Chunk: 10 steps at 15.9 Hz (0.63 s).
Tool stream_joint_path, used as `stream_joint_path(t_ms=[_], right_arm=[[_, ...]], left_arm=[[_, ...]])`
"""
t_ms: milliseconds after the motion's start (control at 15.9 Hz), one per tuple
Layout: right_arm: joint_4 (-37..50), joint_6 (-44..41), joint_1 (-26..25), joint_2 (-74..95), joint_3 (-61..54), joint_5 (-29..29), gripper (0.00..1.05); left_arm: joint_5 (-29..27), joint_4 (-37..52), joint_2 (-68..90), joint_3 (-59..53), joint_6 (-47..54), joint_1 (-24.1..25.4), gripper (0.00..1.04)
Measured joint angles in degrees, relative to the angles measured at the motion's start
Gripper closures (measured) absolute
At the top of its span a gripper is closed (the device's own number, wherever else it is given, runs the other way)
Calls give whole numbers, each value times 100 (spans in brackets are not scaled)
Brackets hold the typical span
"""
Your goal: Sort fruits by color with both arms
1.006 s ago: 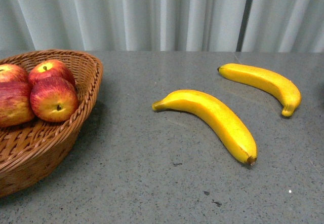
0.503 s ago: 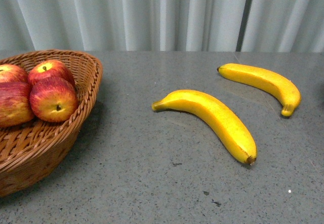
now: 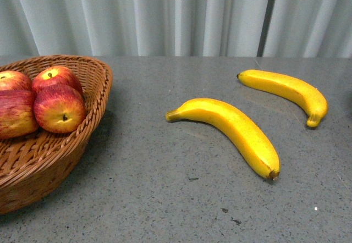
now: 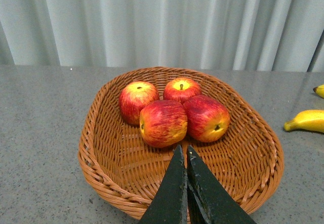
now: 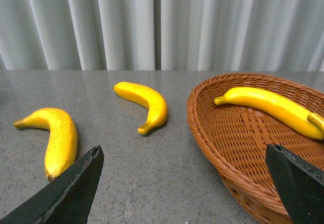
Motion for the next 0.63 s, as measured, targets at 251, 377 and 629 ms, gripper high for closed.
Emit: stream_joint_path(t_ms=[251, 377, 629], right_arm=[[0, 0, 0, 0, 0, -2, 7], [0, 0, 0, 0, 0, -2, 7], [195, 330, -210, 564, 92, -195, 7]], left_arm=[[0, 0, 0, 0, -2, 0, 64], [0, 0, 0, 0, -2, 0, 41], [0, 0, 0, 0, 0, 0, 7]])
